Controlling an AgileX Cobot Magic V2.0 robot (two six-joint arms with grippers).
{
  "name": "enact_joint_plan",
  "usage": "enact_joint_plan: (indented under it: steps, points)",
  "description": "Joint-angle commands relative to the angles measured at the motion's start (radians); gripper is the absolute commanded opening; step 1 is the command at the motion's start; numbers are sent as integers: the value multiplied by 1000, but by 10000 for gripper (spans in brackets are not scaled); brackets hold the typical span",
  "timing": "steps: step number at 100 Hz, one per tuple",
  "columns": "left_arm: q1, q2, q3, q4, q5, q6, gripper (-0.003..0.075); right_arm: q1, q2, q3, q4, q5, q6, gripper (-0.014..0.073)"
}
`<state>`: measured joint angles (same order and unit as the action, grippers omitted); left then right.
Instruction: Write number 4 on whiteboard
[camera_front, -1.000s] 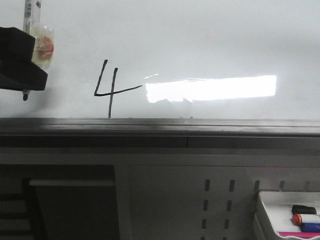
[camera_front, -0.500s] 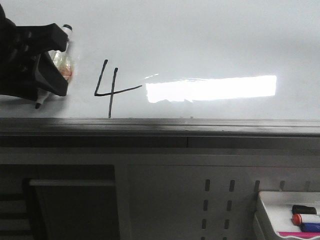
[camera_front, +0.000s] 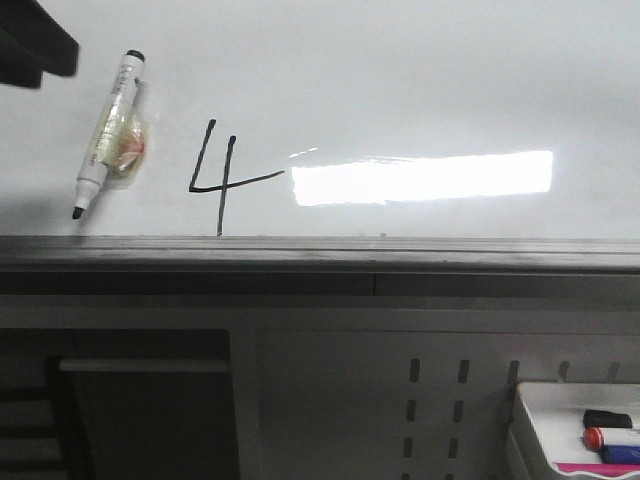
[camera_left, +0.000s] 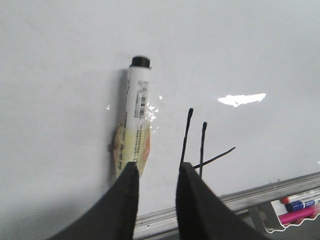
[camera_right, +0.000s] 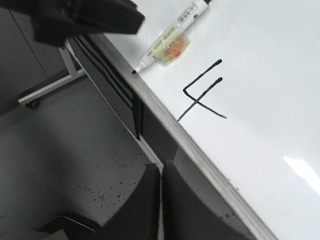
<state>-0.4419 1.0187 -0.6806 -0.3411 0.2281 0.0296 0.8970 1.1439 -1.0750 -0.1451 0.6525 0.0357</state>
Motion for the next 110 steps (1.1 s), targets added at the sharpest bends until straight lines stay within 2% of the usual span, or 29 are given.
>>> enact_joint_plan:
  steps: [1, 14, 38, 56, 66, 77, 110]
  points:
    - [6, -124, 7, 18, -71, 14, -19, -5, -98, 53, -22, -140, 8, -64]
    - [6, -323, 102, 68, -116, 52, -20, -5, -262, 240, -19, -290, 20, -63]
    - [6, -669, 327, 112, -117, 63, -20, -5, -547, 553, -21, -466, 47, -64]
    - [6, -871, 454, 111, -115, 63, -20, -5, -752, 733, -29, -485, 47, -64]
    - [6, -939, 475, 41, -114, 63, -20, -5, -835, 781, -29, -484, 47, -64]
    - [6, -965, 483, 30, -111, 63, -20, -5, -892, 801, -29, -484, 47, -64]
    - [6, -965, 483, 30, -110, 63, -20, -5, -904, 807, -29, -479, 47, -64]
